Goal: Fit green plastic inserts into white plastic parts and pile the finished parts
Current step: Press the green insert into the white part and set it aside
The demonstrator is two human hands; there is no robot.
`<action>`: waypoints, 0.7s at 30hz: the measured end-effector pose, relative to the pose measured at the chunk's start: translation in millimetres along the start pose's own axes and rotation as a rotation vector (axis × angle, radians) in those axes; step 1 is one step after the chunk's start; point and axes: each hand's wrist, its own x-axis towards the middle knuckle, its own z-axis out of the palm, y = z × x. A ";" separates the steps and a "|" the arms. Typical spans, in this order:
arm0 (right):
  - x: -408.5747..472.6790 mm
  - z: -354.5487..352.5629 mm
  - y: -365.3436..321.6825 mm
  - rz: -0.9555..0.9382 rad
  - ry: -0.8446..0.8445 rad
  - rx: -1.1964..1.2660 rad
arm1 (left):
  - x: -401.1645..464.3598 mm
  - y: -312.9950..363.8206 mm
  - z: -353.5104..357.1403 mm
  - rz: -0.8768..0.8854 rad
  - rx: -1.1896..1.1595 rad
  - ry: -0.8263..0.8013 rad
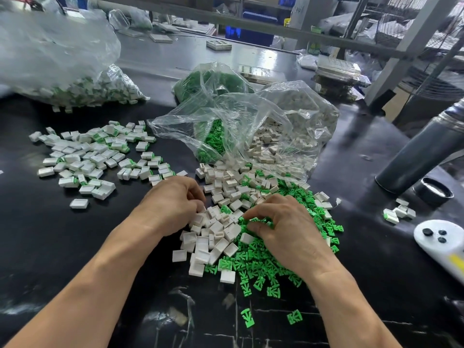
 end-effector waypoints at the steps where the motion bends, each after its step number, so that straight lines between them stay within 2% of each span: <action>1: -0.1 -0.5 0.1 -0.016 -0.011 -0.009 | -1.0 0.5 -0.7 -0.004 -0.022 0.003; 8: 0.2 1.0 -0.1 -0.111 -0.019 0.001 | -6.9 8.1 -1.7 0.064 -0.204 0.120; 12: 1.1 2.0 1.5 -0.107 0.002 0.081 | -11.7 14.0 -0.2 0.111 -0.396 0.133; 17: -2.6 3.5 -1.0 -0.006 0.198 0.550 | -15.1 22.1 2.0 0.090 -0.796 -0.028; 21: -0.1 6.6 -7.5 0.062 0.372 0.762 | -20.0 29.7 10.2 0.092 -1.137 -0.195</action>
